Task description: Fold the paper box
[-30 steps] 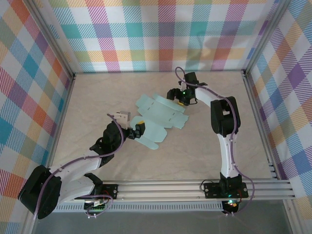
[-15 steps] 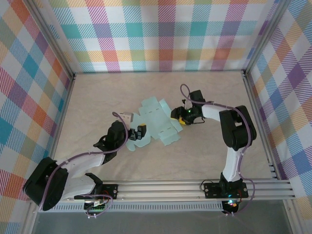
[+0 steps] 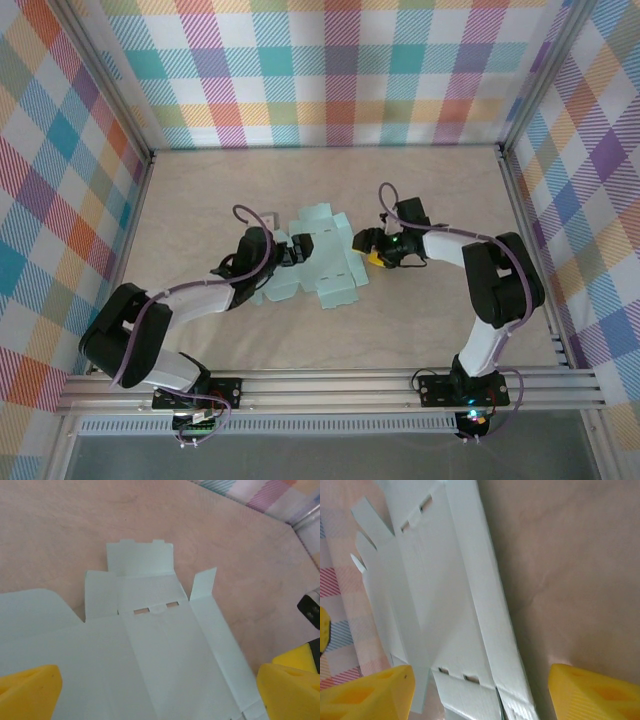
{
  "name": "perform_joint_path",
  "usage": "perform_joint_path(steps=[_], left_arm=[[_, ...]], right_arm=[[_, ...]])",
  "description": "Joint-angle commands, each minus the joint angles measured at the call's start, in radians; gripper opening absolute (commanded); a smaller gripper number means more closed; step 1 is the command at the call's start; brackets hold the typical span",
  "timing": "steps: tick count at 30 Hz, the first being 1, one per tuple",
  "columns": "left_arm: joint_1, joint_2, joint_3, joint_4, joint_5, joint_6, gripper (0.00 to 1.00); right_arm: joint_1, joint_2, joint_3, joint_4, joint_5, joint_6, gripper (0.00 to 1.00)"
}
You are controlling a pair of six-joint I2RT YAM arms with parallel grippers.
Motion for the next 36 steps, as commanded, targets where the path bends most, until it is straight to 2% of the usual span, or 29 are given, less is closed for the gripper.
perform_joint_path(steps=[1, 2, 7, 11, 28, 31, 36], left_arm=[[0.035, 0.032, 0.032, -0.093, 0.064, -0.131, 1.0], [0.046, 0.039, 0.024, -0.084, 0.082, -0.153, 0.97], [0.08, 0.087, 0.003, -0.062, 0.159, -0.195, 0.62], [0.083, 0.126, -0.01, -0.044, 0.174, -0.2, 0.44], [0.083, 0.24, -0.067, 0.011, 0.134, -0.233, 0.47], [0.083, 0.23, -0.069, -0.004, 0.124, -0.226, 0.48], [0.083, 0.218, -0.072, -0.016, 0.112, -0.215, 0.49]], right_arm=[[-0.03, 0.051, 0.047, 0.061, -0.051, 0.014, 0.71], [-0.035, 0.064, 0.055, 0.065, -0.061, 0.014, 0.71], [-0.037, 0.106, 0.082, 0.067, -0.105, 0.008, 0.7], [-0.035, 0.131, 0.079, 0.083, -0.125, 0.014, 0.69], [0.029, 0.16, 0.131, 0.052, -0.146, 0.0, 0.67], [0.034, 0.138, 0.139, 0.019, -0.108, -0.018, 0.6], [0.047, 0.115, 0.152, -0.047, -0.034, -0.055, 0.36]])
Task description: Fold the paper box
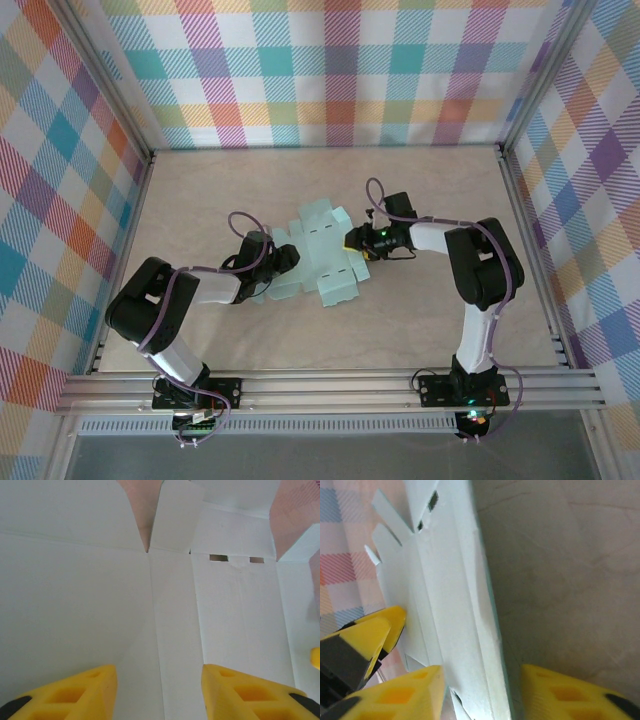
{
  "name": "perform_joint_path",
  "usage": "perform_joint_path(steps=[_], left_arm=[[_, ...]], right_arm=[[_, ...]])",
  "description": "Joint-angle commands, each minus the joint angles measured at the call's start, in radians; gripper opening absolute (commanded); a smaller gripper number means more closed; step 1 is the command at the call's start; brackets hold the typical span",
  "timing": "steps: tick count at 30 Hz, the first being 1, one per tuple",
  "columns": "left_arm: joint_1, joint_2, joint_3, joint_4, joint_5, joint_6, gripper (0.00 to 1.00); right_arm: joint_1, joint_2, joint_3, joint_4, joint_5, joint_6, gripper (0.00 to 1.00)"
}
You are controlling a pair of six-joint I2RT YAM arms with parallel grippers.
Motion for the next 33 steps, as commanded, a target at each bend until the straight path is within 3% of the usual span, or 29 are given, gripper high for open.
perform_joint_path(steps=[1, 3, 8, 16, 21, 27, 33], left_arm=[[0.006, 0.015, -0.034, -0.077, -0.026, 0.002, 0.49], [0.006, 0.016, -0.036, -0.075, -0.025, 0.003, 0.49], [0.006, 0.014, -0.037, -0.074, -0.025, 0.005, 0.49], [0.007, 0.011, -0.043, -0.073, -0.029, 0.009, 0.5], [0.007, 0.012, -0.043, -0.071, -0.026, 0.012, 0.5], [0.006, 0.018, -0.037, -0.074, -0.016, 0.016, 0.49], [0.007, 0.025, -0.032, -0.075, -0.008, 0.014, 0.48]], right_arm=[[0.01, -0.041, 0.035, -0.075, 0.066, -0.048, 0.32], [0.017, -0.046, 0.043, -0.103, 0.096, -0.062, 0.26], [0.044, -0.059, 0.078, -0.203, 0.227, -0.113, 0.2], [0.055, -0.084, 0.089, -0.228, 0.249, -0.128, 0.21], [0.065, -0.097, 0.091, -0.223, 0.243, -0.123, 0.3], [0.065, -0.121, 0.086, -0.21, 0.222, -0.113, 0.16], [0.078, -0.12, 0.095, -0.218, 0.223, -0.118, 0.1]])
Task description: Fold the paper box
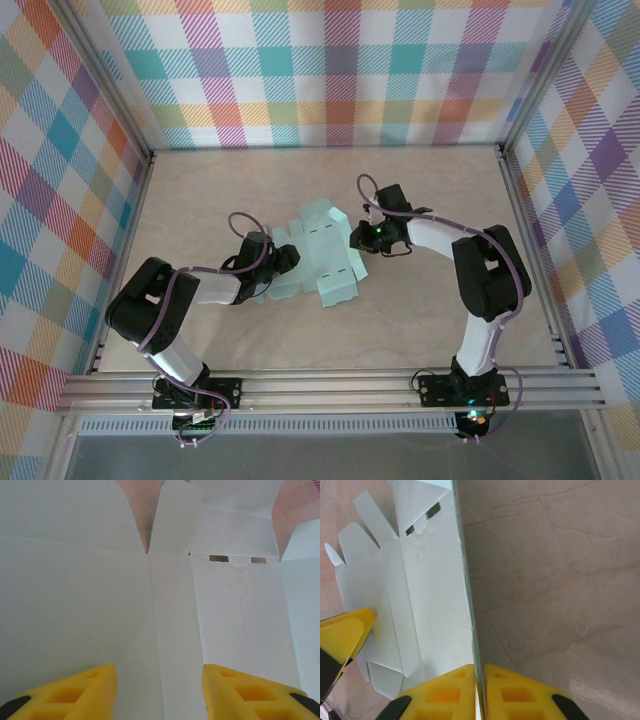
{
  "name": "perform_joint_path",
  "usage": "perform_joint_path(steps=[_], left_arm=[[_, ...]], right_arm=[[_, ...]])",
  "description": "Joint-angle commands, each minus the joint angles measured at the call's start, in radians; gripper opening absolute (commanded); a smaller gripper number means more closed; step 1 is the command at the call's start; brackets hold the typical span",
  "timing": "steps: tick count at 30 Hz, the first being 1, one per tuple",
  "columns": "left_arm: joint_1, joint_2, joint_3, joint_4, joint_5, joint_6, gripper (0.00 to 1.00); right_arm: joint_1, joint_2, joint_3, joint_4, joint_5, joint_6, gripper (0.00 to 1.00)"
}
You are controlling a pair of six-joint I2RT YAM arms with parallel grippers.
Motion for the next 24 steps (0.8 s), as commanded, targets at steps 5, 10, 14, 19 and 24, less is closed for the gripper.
perform_joint_path(steps=[5, 10, 14, 19, 24], left_arm=[[0.006, 0.017, -0.026, -0.089, -0.003, 0.014, 0.49], [0.005, 0.01, -0.021, -0.093, 0.002, 0.015, 0.49], [0.004, -0.006, -0.014, -0.098, 0.011, 0.009, 0.49], [0.003, -0.066, -0.003, -0.133, 0.012, 0.006, 0.49], [0.003, -0.18, 0.011, -0.225, -0.026, 0.033, 0.49]], right_arm=[[0.047, -0.03, 0.059, -0.083, 0.095, -0.055, 0.05], [0.117, -0.023, 0.118, -0.185, 0.311, -0.149, 0.03], [0.18, 0.011, 0.179, -0.256, 0.493, -0.217, 0.01], [0.238, 0.083, 0.28, -0.349, 0.691, -0.252, 0.0], [0.283, 0.156, 0.371, -0.413, 0.848, -0.302, 0.0]])
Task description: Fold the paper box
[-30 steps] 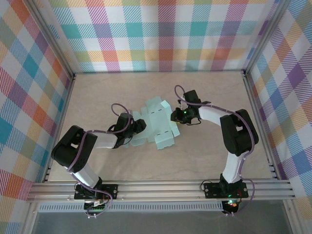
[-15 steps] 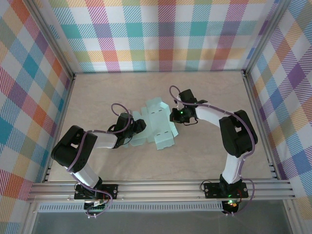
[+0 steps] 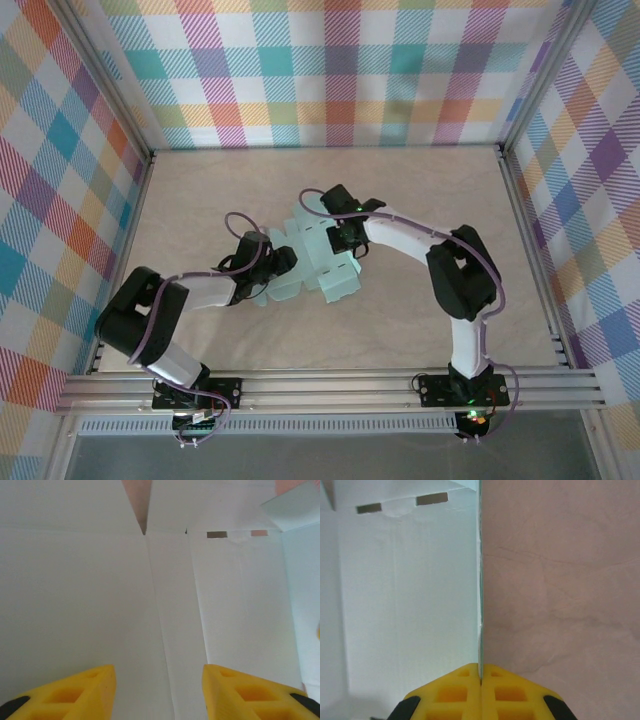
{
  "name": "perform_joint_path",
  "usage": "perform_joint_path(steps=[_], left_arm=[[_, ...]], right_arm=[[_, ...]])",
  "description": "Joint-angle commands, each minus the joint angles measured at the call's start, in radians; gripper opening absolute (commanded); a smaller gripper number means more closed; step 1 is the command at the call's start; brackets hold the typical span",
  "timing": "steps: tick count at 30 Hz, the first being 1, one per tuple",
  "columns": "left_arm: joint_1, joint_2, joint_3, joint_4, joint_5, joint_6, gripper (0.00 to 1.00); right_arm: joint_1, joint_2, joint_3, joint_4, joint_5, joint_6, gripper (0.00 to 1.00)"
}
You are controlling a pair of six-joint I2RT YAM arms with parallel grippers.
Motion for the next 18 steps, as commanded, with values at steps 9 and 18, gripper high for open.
perform_joint_path(steps=[9, 18], left_arm=[[0.091, -0.299, -0.018, -0.224, -0.039, 0.047, 0.5], [0.156, -0.364, -0.061, -0.274, -0.034, 0.071, 0.53]], right_arm=[[0.055, 0.111, 0.111, -0.088, 0.386, -0.2, 0.0], [0.084, 0.205, 0.154, -0.094, 0.594, -0.218, 0.0]])
